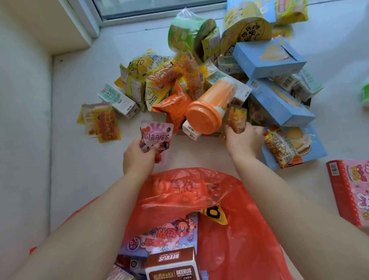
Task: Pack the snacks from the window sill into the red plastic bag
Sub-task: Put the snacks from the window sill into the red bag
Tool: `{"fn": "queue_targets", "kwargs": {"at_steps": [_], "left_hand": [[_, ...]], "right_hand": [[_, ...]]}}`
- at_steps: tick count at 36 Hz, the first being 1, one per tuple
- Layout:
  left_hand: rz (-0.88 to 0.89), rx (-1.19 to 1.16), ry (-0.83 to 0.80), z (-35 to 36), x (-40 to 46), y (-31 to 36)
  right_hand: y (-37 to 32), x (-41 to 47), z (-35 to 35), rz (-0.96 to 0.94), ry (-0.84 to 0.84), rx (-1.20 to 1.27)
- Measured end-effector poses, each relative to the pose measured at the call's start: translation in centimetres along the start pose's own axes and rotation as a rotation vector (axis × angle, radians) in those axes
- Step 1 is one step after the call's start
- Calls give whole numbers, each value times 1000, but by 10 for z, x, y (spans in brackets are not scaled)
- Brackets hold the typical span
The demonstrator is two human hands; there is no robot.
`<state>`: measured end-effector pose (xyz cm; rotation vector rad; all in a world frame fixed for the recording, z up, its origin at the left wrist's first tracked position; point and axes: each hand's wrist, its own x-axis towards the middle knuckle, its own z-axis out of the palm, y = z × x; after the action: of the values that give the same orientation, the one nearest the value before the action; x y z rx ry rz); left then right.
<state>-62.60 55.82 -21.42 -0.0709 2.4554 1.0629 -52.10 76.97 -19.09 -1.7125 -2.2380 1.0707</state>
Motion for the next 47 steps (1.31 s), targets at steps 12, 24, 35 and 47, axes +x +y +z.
{"fn": "queue_targets", "kwargs": {"at_steps": [12,24,35,47], "left_hand": [[-29,21,37,6,-6,2],[-22,63,44,8,-3,4],[-82,-44,34,1,-18,6],[-229,-180,188,-52,1,-21]], "right_hand": [[-3,53,-7,-73,-217,-132],[0,70,-10,-13,-67,-247],[34,-4,-8,-744,96,-446],[-27,-100,34,-1010,-354,-322]]}}
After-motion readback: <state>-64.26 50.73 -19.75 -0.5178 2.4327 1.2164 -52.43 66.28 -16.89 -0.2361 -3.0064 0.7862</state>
